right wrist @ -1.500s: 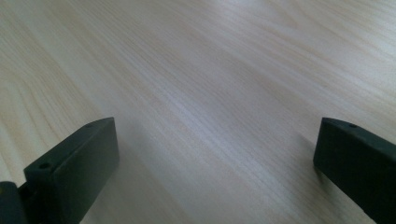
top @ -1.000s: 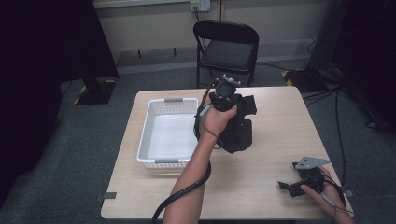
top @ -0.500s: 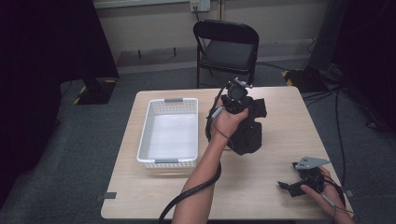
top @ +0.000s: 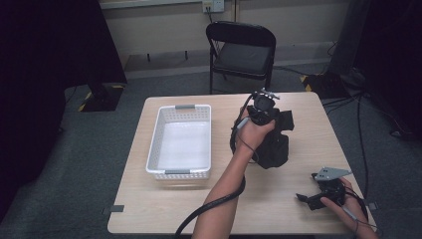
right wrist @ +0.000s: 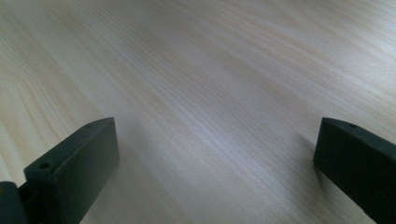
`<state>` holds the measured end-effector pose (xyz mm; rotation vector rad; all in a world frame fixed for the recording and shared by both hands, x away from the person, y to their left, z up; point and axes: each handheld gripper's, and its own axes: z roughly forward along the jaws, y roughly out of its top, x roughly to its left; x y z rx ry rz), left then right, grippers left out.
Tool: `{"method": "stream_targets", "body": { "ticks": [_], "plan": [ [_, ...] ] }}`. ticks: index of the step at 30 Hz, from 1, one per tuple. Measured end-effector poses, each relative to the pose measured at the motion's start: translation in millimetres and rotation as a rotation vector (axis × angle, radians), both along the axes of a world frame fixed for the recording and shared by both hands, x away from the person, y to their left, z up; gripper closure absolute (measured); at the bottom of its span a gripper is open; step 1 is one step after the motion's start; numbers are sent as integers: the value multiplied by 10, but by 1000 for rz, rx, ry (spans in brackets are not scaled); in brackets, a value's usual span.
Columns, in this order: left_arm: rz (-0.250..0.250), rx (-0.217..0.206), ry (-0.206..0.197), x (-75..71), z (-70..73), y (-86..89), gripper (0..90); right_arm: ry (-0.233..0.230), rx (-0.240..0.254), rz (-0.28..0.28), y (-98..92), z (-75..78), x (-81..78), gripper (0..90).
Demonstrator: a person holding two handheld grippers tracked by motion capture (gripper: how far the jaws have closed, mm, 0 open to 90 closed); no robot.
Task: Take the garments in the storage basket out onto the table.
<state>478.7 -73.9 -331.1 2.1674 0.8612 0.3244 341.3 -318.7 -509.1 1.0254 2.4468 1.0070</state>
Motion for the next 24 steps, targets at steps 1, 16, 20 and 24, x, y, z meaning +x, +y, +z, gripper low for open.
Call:
{"method": "stream_targets", "body": {
  "ticks": [1,16,20,24],
  "plan": [
    [-2,3,1,-1,-10,-24,681,0,0,0,0,0,0,0],
    [-34,6,28,28,-226,-271,681,0,0,0,0,0,0,0],
    [-35,8,38,44,-289,-334,680,0,0,0,0,0,0,0],
    [-35,7,45,61,-357,-394,679,1,1,-1,0,1,-1,0]
  ]
}}
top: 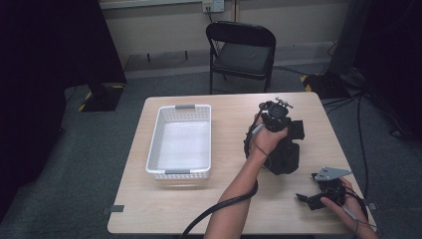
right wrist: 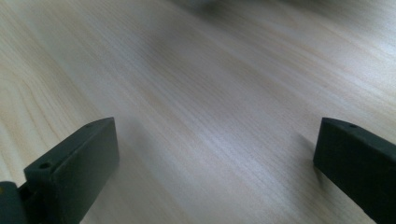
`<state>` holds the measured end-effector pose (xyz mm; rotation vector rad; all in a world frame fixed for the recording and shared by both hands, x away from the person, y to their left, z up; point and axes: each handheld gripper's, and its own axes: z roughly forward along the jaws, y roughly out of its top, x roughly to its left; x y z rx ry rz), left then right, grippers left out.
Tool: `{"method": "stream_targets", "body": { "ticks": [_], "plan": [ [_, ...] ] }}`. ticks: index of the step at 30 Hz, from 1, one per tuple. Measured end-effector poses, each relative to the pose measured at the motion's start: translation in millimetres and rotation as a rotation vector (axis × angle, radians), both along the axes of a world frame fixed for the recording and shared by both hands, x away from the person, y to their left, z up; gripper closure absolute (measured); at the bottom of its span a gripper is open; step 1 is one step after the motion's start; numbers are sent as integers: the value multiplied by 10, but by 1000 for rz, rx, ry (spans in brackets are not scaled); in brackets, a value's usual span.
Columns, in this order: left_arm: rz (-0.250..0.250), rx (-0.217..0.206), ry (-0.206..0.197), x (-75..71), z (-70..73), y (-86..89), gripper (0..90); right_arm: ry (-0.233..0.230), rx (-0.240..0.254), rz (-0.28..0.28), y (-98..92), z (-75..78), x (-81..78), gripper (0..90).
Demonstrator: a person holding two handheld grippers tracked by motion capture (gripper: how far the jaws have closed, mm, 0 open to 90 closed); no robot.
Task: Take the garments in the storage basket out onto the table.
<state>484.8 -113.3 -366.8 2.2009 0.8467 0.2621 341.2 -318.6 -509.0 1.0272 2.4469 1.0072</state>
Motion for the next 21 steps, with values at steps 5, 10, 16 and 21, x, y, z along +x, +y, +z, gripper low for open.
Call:
{"method": "stream_targets", "body": {
  "ticks": [5,10,16,21],
  "plan": [
    [6,4,2,28,-73,-52,679,-1,0,1,0,0,1,0],
    [21,10,4,42,-174,-81,679,-1,0,1,-1,0,1,0],
    [36,3,4,48,-279,-98,677,-1,-1,1,-1,0,1,0],
    [40,-1,11,42,-348,-129,673,-1,-1,1,-1,0,1,0]
  ]
}}
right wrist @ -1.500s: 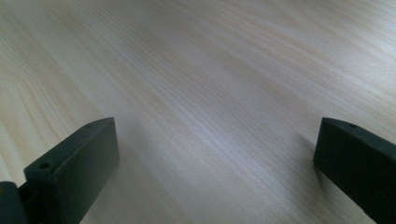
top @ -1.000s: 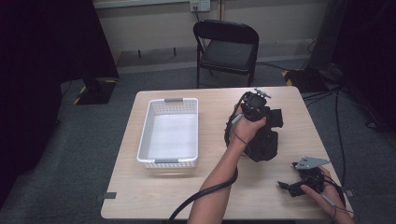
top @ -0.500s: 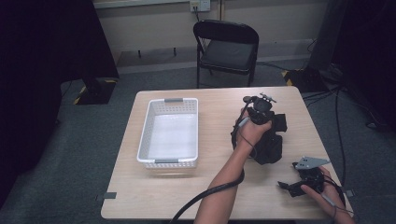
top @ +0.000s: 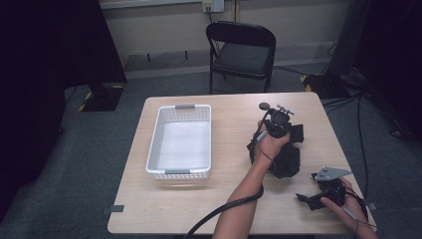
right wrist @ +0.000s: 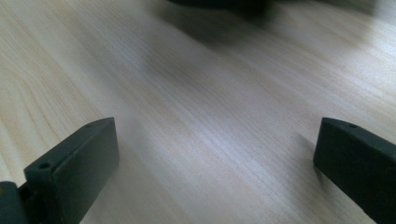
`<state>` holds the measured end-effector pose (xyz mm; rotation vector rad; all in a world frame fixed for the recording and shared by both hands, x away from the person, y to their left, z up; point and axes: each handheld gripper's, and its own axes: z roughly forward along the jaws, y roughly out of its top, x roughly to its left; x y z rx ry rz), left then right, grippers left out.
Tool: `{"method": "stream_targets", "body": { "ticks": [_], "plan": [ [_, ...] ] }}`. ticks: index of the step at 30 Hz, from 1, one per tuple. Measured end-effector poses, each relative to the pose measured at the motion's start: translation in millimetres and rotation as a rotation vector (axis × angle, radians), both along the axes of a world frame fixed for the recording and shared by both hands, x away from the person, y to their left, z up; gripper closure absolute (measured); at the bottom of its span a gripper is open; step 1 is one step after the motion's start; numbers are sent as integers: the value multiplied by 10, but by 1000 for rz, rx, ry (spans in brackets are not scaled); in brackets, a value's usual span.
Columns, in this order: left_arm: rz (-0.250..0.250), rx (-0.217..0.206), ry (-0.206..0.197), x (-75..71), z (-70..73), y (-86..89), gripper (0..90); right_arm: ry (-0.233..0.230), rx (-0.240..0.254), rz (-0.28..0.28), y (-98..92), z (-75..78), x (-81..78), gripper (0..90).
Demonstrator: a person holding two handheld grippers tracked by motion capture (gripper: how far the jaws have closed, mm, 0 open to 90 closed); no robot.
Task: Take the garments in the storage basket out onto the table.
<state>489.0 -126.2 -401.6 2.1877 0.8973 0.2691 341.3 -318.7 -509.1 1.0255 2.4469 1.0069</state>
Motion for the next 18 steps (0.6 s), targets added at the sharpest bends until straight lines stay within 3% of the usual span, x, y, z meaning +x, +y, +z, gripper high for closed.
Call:
{"method": "stream_targets", "body": {
  "ticks": [8,18],
  "plan": [
    [-6,12,5,-19,-59,-29,660,0,0,0,0,0,0,0],
    [-11,38,43,-30,-171,-6,599,0,0,0,0,0,0,0]
  ]
}}
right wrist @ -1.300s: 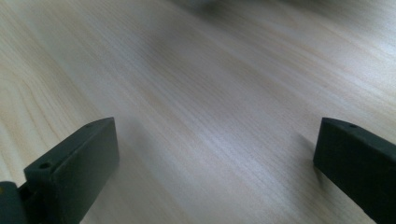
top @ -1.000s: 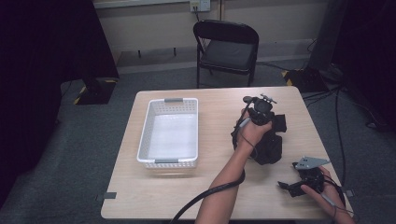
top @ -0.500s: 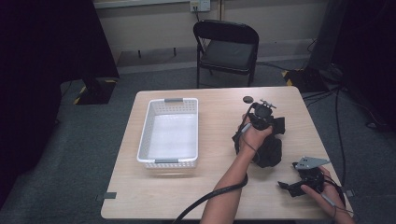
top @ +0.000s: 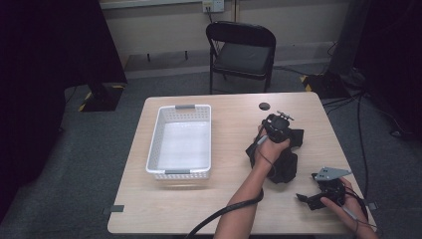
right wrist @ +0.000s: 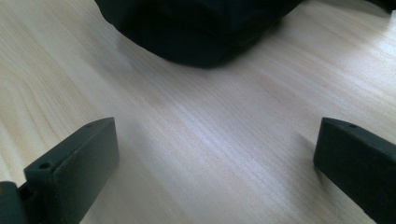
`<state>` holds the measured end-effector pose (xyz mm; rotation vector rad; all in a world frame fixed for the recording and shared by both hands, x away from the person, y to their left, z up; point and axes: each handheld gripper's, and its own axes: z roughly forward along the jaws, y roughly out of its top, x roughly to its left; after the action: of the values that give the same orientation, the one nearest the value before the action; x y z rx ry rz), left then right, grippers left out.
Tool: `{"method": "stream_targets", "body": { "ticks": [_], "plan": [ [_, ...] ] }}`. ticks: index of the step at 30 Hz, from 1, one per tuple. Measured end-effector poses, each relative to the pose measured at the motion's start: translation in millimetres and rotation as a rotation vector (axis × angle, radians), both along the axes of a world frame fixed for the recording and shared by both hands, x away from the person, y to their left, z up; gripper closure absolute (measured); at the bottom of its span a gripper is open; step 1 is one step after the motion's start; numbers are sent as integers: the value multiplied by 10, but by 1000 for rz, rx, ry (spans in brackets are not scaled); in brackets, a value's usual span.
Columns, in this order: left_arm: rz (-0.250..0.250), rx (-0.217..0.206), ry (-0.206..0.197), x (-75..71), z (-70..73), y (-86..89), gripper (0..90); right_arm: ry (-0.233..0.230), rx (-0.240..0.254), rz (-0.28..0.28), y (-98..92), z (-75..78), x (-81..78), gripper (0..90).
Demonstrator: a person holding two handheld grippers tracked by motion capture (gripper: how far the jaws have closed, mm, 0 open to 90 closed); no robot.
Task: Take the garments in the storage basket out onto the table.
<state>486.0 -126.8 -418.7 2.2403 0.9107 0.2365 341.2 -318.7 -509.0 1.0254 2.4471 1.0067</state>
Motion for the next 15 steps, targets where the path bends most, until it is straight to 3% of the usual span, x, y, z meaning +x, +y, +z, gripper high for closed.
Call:
{"method": "stream_targets", "body": {
  "ticks": [8,9,11,15],
  "plan": [
    [1,14,6,-14,-20,33,509,-1,0,0,0,0,1,0],
    [3,21,3,-15,-22,35,477,-1,0,0,0,0,1,0],
    [15,50,-12,-18,-25,27,333,-1,0,0,0,0,0,0],
    [27,50,-4,-28,-22,33,165,0,0,0,0,0,0,0]
  ]
}}
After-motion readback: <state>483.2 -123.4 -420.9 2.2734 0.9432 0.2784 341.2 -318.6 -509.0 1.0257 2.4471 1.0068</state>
